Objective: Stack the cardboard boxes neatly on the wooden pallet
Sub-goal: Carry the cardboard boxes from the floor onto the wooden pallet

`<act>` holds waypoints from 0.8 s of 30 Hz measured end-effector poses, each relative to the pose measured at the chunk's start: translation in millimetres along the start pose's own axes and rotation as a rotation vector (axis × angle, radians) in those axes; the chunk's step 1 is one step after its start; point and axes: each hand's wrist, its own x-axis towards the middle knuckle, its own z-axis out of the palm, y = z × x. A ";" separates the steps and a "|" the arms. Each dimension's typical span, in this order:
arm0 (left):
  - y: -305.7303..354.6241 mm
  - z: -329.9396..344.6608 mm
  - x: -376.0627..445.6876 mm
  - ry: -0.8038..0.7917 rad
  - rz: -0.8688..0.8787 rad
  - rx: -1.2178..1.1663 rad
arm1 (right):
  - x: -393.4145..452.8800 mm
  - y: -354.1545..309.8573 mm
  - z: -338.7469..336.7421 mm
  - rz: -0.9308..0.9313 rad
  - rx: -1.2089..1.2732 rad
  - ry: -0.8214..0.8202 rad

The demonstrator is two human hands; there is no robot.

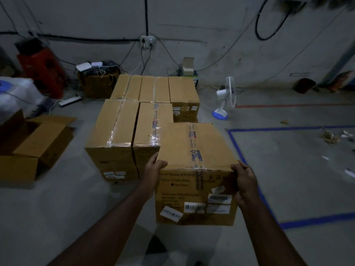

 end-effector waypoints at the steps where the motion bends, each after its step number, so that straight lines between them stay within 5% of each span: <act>1: 7.8 19.8 9.7 0.018 0.013 -0.010 | 23.6 -13.9 -3.0 -0.002 -0.014 -0.003; 10: 48.1 146.3 94.4 0.112 0.019 0.035 | 183.3 -108.9 -20.9 0.087 -0.061 -0.073; 18: 93.3 202.9 143.8 -0.003 -0.029 0.090 | 247.6 -151.2 -32.7 0.218 -0.113 -0.024; 24: 107.5 237.9 172.6 0.016 -0.020 0.035 | 284.2 -181.9 -35.5 0.151 -0.087 -0.053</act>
